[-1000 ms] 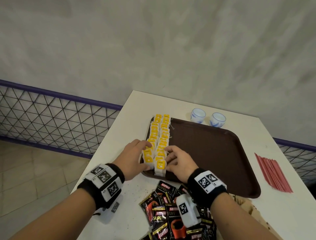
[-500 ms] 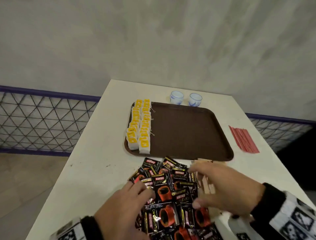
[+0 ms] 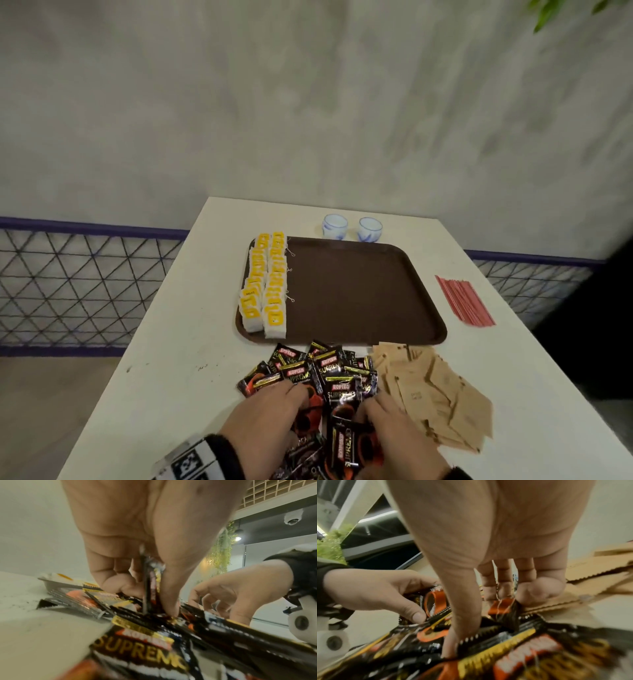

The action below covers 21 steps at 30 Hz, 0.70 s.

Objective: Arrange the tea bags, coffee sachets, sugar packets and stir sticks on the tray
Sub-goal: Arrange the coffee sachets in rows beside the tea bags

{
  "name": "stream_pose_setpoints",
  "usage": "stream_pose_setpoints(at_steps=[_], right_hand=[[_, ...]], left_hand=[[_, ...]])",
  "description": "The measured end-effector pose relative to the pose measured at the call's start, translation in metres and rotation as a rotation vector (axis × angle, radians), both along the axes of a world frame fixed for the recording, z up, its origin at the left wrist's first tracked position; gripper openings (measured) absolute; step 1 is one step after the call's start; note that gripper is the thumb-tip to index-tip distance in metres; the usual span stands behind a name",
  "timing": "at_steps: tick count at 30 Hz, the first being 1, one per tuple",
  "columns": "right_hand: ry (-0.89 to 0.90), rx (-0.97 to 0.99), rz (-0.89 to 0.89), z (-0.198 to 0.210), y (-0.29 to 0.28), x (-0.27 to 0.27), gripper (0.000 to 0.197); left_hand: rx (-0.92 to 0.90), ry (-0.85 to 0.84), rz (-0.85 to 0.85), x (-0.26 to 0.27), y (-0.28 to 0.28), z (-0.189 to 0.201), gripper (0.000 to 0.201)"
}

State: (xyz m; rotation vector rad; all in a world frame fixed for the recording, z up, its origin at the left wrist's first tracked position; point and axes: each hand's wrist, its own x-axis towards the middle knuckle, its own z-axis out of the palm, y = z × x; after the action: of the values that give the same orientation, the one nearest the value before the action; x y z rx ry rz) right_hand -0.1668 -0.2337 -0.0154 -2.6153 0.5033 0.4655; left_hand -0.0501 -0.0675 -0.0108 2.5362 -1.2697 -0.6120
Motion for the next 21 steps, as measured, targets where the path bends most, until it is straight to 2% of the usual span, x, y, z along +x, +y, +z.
stream_pose_setpoints(at_steps=[4,8,10,12,14,17,21], right_hand=[[0.001,0.099,-0.072,0.001,-0.013,0.007,0.036],[-0.082,0.180,-0.053,0.019,-0.036,0.006,0.026],[-0.137,0.305,-0.134,0.028,-0.052,0.009,0.013],[-0.193,0.389,-0.212,0.038,-0.069,0.019,0.015],[-0.277,0.509,-0.304,0.047,-0.086,0.037,0.007],[-0.436,0.575,-0.384,0.056,-0.109,0.074,0.008],[-0.550,0.582,-0.416,0.052,-0.132,0.137,0.010]], left_hand=[[-0.167,0.112,0.077,0.015,0.009,0.011,0.023],[-0.377,0.396,0.233,0.038,0.017,0.030,0.032],[-0.454,0.546,0.290,0.052,0.020,0.047,0.032],[-0.548,0.589,0.338,0.068,0.020,0.060,0.035],[-0.595,0.554,0.398,0.086,0.017,0.068,0.039],[-0.615,0.433,0.459,0.123,0.001,0.076,0.029],[-0.478,0.235,0.365,0.188,-0.047,0.087,0.011]])
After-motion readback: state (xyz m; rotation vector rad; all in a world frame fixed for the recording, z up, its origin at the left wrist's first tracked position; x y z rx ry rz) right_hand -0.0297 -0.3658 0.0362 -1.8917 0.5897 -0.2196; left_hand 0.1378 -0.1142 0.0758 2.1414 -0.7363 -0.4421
